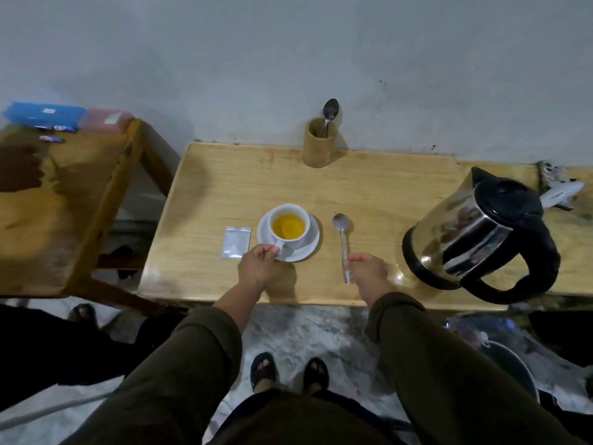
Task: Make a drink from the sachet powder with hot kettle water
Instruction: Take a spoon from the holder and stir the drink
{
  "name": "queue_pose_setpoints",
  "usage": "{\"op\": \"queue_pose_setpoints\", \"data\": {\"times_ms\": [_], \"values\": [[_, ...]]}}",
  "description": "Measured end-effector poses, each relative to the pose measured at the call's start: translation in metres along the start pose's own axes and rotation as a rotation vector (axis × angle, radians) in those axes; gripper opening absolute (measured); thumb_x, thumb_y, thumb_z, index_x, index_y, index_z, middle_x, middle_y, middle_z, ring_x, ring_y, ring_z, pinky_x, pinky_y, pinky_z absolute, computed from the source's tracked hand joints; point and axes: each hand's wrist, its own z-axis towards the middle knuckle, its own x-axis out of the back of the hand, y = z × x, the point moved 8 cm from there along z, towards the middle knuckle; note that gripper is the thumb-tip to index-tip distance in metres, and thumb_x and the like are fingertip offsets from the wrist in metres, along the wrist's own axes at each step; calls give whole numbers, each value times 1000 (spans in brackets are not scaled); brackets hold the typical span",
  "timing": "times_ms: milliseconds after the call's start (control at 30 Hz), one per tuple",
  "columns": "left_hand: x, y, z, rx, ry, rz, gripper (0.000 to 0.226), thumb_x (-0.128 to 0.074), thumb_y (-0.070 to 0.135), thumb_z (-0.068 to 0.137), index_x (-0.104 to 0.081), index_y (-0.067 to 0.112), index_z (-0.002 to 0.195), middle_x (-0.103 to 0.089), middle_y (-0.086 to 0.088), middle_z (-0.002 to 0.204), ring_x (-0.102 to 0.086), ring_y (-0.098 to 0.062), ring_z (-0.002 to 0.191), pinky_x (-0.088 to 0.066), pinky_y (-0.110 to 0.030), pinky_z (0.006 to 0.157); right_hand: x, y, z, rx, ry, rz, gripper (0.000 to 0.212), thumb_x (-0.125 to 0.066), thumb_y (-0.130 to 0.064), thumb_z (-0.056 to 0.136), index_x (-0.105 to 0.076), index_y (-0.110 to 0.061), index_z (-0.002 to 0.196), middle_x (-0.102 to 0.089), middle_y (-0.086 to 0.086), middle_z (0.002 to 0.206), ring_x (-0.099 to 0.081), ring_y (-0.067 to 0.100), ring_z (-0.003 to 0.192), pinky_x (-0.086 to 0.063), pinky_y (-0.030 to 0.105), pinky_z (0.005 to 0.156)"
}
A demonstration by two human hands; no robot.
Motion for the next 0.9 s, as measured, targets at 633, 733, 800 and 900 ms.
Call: {"op": "queue_pose_setpoints", "data": {"times_ms": [633,733,800,900], "values": [[-6,0,-10,32,152,-50,31,-53,30,93,-66,9,111,-68,-12,114,-59,-24,104,-45,-34,94,-10,-19,23,206,-14,-566,28,-63,-29,86,-70,-9,104,-69,11,111,-64,29,107,-49,30,87],[-7,0,-10,35,142,-54,32,-52,30,94,-66,9,113,-67,-12,115,-59,-25,106,-45,-33,94,-13,-18,24,197,-28,-636,28,-65,-29,84,-71,-8,102,-70,11,110,-65,29,106,-51,29,85],[-7,0,-10,34,137,-64,32,-53,30,94,-65,8,113,-67,-12,116,-58,-23,103,-44,-32,91,-13,-18,26,196,-24,-664,29,-64,-29,85,-70,-8,103,-70,11,111,-64,28,106,-50,29,85],[-7,-1,-10,33,119,-47,33,-52,31,94,-65,9,114,-67,-12,117,-59,-26,110,-42,-29,89,-11,-18,25,186,-3,-691,30,-61,-29,88,-69,-6,105,-68,12,113,-63,27,108,-49,27,84]]}}
